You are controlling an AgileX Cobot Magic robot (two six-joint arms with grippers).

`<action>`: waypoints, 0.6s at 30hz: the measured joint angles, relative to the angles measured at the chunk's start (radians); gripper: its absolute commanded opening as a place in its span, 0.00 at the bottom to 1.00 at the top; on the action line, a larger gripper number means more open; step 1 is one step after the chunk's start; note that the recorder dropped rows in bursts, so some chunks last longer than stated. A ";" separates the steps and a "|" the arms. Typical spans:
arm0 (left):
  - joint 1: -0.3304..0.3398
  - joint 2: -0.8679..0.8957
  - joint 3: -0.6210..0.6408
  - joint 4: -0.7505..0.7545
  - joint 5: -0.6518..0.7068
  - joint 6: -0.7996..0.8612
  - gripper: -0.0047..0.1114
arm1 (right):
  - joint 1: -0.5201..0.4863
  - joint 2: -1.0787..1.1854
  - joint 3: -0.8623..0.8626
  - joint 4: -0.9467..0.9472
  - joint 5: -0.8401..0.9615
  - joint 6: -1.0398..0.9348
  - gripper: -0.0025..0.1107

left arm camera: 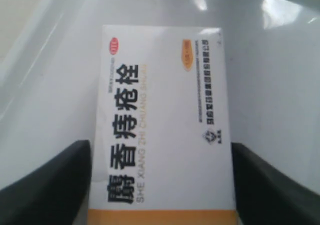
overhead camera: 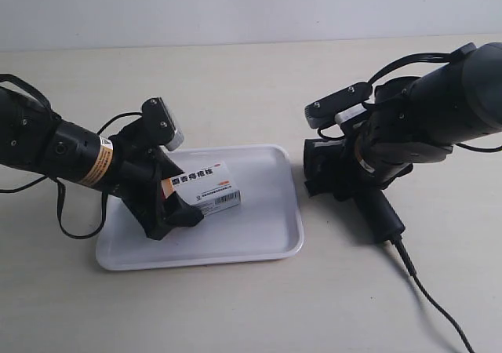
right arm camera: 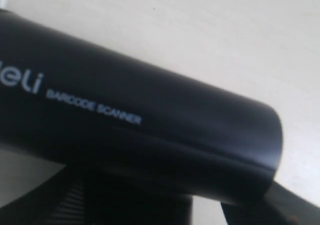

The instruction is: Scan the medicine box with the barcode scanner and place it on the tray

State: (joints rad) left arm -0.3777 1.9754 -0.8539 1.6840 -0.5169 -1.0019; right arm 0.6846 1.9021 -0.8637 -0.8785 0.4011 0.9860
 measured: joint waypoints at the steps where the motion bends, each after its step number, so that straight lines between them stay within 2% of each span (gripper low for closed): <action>1: 0.000 0.000 0.000 -0.002 0.000 0.000 0.87 | 0.000 0.002 0.000 0.000 0.003 0.005 0.28; 3: 0.000 0.000 0.000 -0.004 0.002 0.000 0.95 | 0.000 0.002 0.000 -0.002 0.005 0.024 0.43; 5: 0.000 0.000 0.000 -0.004 0.007 0.000 0.95 | 0.000 0.002 0.000 -0.002 0.005 0.033 0.55; 6: 0.000 -0.004 0.000 -0.004 0.008 0.000 0.95 | 0.000 0.002 0.000 -0.002 0.003 0.035 0.65; 9: 0.000 -0.033 0.000 -0.004 0.011 -0.003 0.95 | 0.000 0.002 0.000 0.008 -0.002 0.043 0.80; 12: 0.000 -0.091 0.000 -0.004 0.008 -0.051 0.94 | 0.000 -0.015 0.000 0.024 0.003 0.034 0.80; 16: 0.000 -0.220 0.000 0.002 -0.014 -0.142 0.93 | 0.000 -0.102 0.006 0.075 0.058 -0.008 0.74; 17: 0.000 -0.264 0.000 0.010 -0.016 -0.173 0.91 | 0.000 -0.139 0.006 0.092 0.066 -0.034 0.72; 18: 0.000 -0.311 0.000 0.019 -0.021 -0.207 0.81 | 0.000 -0.192 0.006 0.117 0.078 -0.069 0.62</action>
State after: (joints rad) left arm -0.3777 1.6645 -0.8539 1.7032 -0.5382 -1.2087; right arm 0.6846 1.7103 -0.8573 -0.7620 0.4788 0.9172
